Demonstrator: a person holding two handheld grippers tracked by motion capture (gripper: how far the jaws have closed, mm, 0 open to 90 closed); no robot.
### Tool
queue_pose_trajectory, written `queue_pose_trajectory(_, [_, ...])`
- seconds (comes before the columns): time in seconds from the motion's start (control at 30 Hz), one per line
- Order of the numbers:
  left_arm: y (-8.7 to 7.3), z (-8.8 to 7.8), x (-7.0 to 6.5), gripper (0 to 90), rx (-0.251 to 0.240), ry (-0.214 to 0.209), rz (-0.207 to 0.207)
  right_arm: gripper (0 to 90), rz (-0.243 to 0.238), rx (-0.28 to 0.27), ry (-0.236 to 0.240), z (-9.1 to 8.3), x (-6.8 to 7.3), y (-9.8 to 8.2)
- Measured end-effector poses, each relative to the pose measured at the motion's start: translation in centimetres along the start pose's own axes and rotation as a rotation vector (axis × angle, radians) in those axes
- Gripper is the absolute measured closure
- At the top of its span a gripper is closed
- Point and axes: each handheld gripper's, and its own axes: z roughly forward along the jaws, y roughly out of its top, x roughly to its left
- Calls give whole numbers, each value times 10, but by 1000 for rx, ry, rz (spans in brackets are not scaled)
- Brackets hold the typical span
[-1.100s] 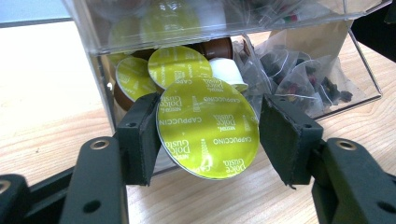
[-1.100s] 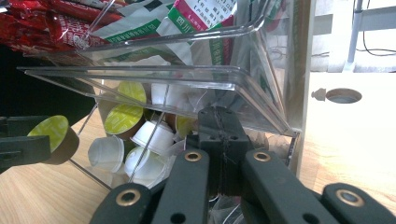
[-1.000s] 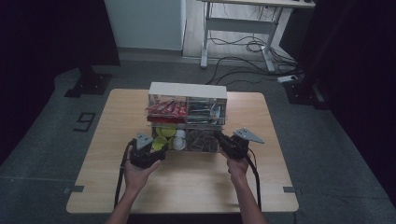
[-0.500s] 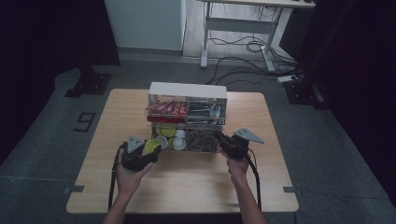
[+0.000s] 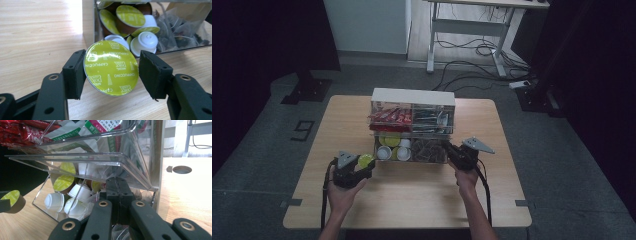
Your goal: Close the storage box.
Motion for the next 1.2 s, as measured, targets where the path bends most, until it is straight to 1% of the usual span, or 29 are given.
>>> queue_pose_trajectory(0.13, [-4,1,4,405,8,10,-6,895,1,1,0,0,0,0])
queue_pose_trajectory(0.2, [-7,3,7,406,16,17,-11,895,0,1,-1,0,0,0])
queue_pose_trajectory(0.27, [-14,5,12,405,34,27,-20,895,2,1,0,0,0,0])
queue_pose_trajectory(0.3, [-14,5,12,405,34,27,-20,895,2,1,0,0,0,0])
queue_pose_trajectory(0.4, [-21,7,19,405,54,38,-33,895,2,1,0,0,-1,0])
queue_pose_trajectory(0.43, [-25,8,23,405,62,45,-45,895,3,1,-1,0,-1,-1])
queue_pose_trajectory(0.47, [-25,8,23,405,62,45,-45,895,3,1,-1,0,-1,-1])
queue_pose_trajectory(0.5, [-28,9,27,405,70,55,-52,895,4,1,-1,0,-1,-1])
queue_pose_trajectory(0.53, [-28,9,27,405,70,55,-52,895,4,1,-1,0,-1,-1])
queue_pose_trajectory(0.57, [-31,9,31,405,77,64,-60,895,4,1,-2,0,-1,-1])
queue_pose_trajectory(0.67, [-36,9,36,405,91,79,-68,895,4,2,-1,0,-1,-1])
queue_pose_trajectory(0.73, [-38,10,38,405,97,82,-71,895,4,3,0,0,-1,-1])
queue_pose_trajectory(0.77, [-41,10,41,405,100,82,-83,895,7,3,1,0,-3,-1])
queue_pose_trajectory(0.93, [-47,13,45,404,119,86,-92,895,9,5,-9,1,-3,-2])
queue_pose_trajectory(0.97, [-51,14,46,404,129,93,-91,895,13,6,-12,1,-4,-2])
queue_pose_trajectory(1.03, [-54,14,48,403,126,89,-96,895,12,6,-16,1,-4,-3])
queue_pose_trajectory(1.2, [-54,12,50,397,130,97,-99,895,11,7,-18,1,-5,-3])
